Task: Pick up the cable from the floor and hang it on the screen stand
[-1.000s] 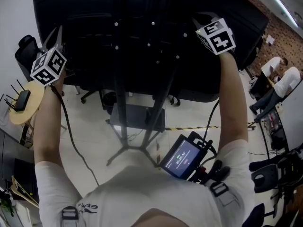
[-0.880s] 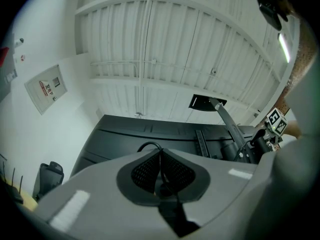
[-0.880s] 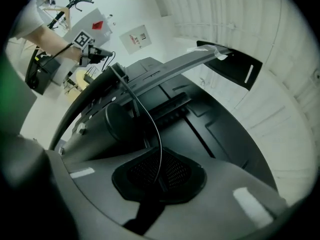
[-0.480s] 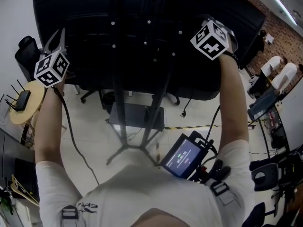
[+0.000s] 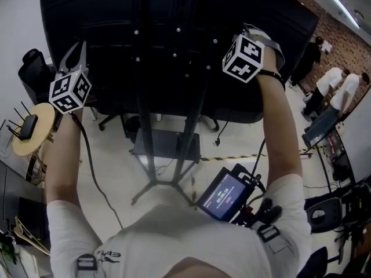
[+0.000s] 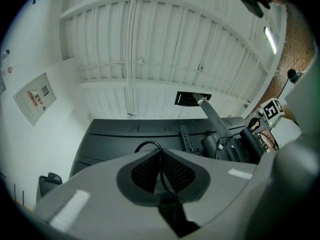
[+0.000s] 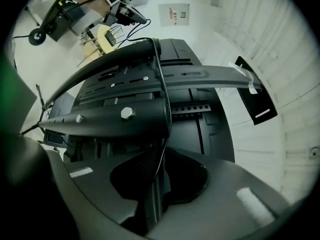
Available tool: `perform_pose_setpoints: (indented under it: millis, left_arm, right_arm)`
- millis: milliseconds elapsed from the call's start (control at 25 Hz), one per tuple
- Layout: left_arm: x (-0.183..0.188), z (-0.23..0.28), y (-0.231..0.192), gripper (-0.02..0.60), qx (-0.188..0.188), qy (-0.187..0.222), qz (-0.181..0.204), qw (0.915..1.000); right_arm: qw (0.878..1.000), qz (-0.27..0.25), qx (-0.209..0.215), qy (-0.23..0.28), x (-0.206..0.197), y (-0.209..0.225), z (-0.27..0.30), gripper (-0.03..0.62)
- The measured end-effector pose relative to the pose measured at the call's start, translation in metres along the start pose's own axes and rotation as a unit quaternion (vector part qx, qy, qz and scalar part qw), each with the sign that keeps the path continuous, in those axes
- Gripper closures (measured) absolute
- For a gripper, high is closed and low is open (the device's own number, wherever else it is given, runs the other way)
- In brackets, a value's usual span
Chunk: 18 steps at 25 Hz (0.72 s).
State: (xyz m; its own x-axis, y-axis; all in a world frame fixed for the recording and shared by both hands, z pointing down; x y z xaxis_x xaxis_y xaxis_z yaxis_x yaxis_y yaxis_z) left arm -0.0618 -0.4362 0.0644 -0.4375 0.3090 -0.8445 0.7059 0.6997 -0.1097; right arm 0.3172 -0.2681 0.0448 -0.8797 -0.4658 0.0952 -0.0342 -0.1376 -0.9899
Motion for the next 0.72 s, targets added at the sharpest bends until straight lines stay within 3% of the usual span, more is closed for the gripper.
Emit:
perform_pose_setpoints:
  millis: [240,400,720]
  left_arm:
    - [-0.01,-0.011,0.002,0.565,-0.008,-0.009,0.006,0.9999]
    - [-0.021,-0.016,0.006,0.563,-0.02,-0.023,0.021,0.9993]
    - [-0.037,-0.024,0.011,0.552,-0.029,-0.027,0.022,0.9989]
  right_arm:
    - [0.999,0.037,-0.029,0.014,0.001,-0.004,-0.006,0.518]
    - [0.997,0.064,-0.026,0.033,-0.002,-0.014,-0.009,0.454]
    - [0.994,0.087,-0.034,0.048,-0.002,-0.021,-0.014,0.424]
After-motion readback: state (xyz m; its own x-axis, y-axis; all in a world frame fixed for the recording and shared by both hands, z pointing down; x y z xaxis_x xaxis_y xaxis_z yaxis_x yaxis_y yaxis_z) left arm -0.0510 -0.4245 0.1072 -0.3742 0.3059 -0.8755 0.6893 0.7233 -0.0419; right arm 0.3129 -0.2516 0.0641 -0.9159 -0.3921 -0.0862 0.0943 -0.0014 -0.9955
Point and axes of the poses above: the fingertips, and each gripper's own axes: z forward along the fingers, y to its right, x out of its top, the point moved 1 cm from there along -z, backward along the fingers, and after that the axes turned 10 degrees about -z, right-handed, at the moved point
